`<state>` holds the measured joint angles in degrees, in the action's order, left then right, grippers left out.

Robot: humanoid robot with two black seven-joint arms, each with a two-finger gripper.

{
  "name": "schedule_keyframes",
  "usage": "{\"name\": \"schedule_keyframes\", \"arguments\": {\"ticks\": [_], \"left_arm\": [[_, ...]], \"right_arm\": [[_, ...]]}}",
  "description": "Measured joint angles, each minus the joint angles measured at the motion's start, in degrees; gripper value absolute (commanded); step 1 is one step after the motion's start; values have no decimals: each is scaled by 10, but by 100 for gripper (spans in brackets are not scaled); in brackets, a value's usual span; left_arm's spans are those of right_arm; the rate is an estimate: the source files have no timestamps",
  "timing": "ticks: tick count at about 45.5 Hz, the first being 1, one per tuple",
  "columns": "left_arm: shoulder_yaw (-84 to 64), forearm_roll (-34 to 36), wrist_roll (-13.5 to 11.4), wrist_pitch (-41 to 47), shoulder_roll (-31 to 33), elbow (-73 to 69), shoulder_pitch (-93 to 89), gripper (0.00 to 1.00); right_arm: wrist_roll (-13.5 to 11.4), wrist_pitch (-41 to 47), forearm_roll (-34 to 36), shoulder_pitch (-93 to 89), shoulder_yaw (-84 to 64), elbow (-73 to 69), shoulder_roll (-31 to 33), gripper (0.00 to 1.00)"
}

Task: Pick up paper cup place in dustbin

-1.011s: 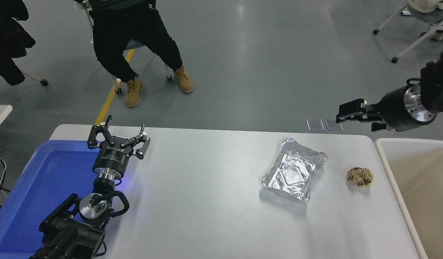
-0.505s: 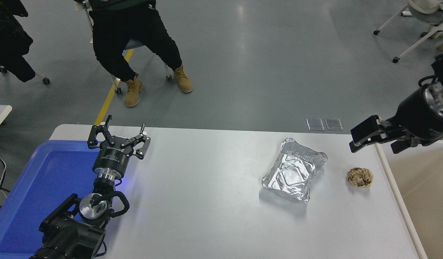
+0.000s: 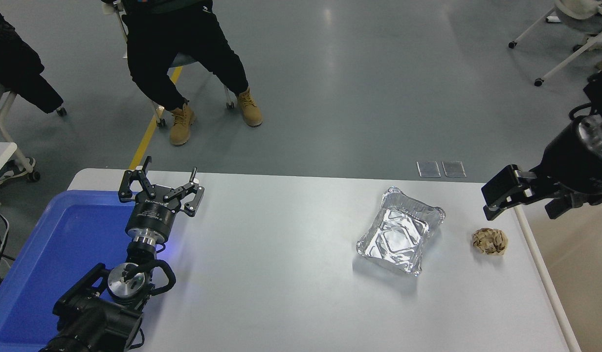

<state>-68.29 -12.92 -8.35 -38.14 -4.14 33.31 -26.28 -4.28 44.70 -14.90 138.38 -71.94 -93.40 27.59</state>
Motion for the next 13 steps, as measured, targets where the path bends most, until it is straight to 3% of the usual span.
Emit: {"name": "schedule_keyframes", "arguments": {"ticks": [13], "left_arm": [[0, 0, 0, 0, 0, 0, 0, 99]], "right_arm": [[0, 2, 39, -4, -2, 3, -41, 100]]}}
